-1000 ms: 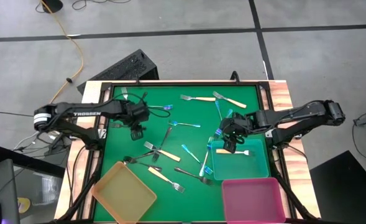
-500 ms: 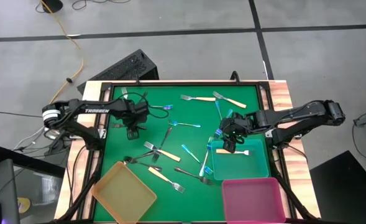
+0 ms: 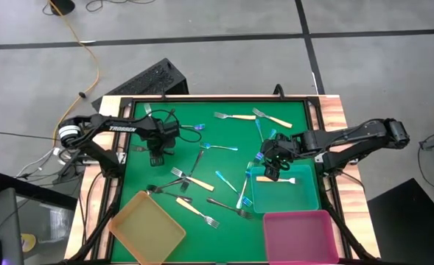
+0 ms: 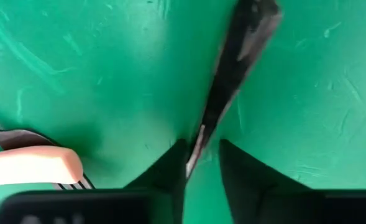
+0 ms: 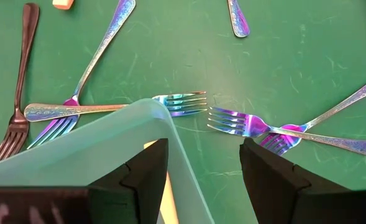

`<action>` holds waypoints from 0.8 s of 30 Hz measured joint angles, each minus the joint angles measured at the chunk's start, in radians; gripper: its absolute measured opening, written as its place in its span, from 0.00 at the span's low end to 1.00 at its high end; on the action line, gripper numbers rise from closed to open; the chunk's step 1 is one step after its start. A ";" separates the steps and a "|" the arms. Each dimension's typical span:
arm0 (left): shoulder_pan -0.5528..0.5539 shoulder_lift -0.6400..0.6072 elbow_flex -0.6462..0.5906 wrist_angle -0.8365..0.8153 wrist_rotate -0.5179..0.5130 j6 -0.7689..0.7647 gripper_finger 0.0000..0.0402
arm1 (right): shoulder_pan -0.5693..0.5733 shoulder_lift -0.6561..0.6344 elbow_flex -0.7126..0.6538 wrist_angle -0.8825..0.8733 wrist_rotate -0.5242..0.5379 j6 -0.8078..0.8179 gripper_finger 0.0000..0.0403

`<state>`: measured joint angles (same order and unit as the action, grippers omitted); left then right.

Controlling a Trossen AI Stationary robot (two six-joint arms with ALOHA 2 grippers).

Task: Sort silverware by color (type)
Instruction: Put the black fork into the orange bin

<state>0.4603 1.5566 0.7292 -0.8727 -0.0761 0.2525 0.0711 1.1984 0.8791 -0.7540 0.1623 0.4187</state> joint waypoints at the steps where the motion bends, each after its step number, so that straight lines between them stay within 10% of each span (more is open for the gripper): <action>1: 0.000 0.001 0.000 0.002 -0.003 -0.004 0.11 | 0.000 0.000 0.000 0.001 0.000 0.000 0.55; 24: 0.002 -0.316 0.173 0.029 0.074 -0.310 0.00 | -0.066 0.000 0.000 0.312 0.000 -0.059 0.55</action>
<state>0.4622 1.2408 0.9018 -0.8438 -0.0024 -0.0571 0.0054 1.1984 0.8787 -0.4419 0.1627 0.3593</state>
